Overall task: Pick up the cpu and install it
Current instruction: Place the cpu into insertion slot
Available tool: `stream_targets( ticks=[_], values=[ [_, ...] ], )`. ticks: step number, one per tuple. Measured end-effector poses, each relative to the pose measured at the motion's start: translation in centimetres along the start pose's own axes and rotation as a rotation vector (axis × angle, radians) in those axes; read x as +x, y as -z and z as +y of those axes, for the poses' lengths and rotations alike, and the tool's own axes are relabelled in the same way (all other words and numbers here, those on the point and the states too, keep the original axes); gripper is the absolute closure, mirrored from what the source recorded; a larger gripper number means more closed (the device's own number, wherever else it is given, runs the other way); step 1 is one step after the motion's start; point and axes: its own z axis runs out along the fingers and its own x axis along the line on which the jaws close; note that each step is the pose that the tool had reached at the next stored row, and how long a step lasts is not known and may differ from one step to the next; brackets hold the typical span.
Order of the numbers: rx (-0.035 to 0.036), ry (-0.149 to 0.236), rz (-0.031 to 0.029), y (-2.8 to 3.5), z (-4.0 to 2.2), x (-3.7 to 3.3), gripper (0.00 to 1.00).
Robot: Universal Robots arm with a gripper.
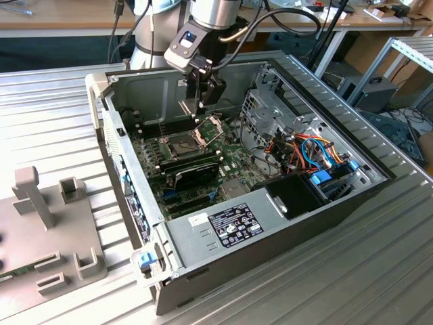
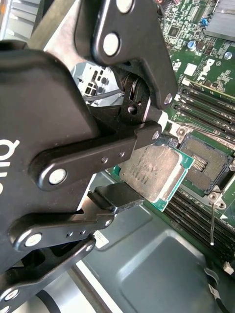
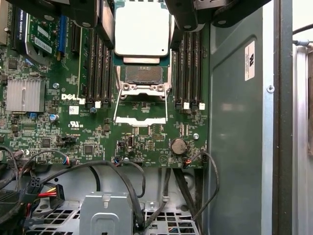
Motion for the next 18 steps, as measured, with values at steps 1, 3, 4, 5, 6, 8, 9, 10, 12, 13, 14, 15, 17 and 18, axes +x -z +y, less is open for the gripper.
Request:
stream_targets(
  ticks=[1, 3, 4, 5, 6, 8, 9, 10, 12, 13, 14, 15, 17, 18],
  values=[
    [0.0, 0.0, 0.0, -0.02, 0.0, 0.0, 0.45],
    [-0.0002, 0.0, 0.0003, -0.12, 0.0, 0.0, 0.45],
    [-0.0002, 0.0, -0.0001, -0.19, 0.0, 0.0, 0.45],
    [-0.0001, -0.001, -0.001, -0.28, 0.01, 0.0, 0.45],
    [-0.0001, -0.001, -0.0017, -0.36, 0.01, 0.0, 0.45],
    [0.0, -0.002, -0.0031, -0.63, 0.01, 0.0, 0.45],
    [-0.0001, -0.004, -0.0034, -0.88, 0.02, 0.0, 0.45],
    [0.0, -0.005, -0.0035, -1.07, 0.02, 0.0, 0.45],
    [-0.0001, -0.007, -0.0044, -1.5, 0.03, 0.01, 0.45],
    [0.0, -0.008, -0.0049, -1.71, 0.03, 0.01, 0.45],
    [0.0, -0.009, -0.0053, -1.85, 0.03, 0.0, 0.45],
    [0.0, -0.009, -0.0056, -2.14, 0.04, 0.0, 0.45],
    [0.0, -0.01, -0.0058, -2.51, 0.05, 0.01, 0.45],
    [0.0, -0.011, -0.0058, -2.69, 0.05, 0.01, 0.45]
  ],
)
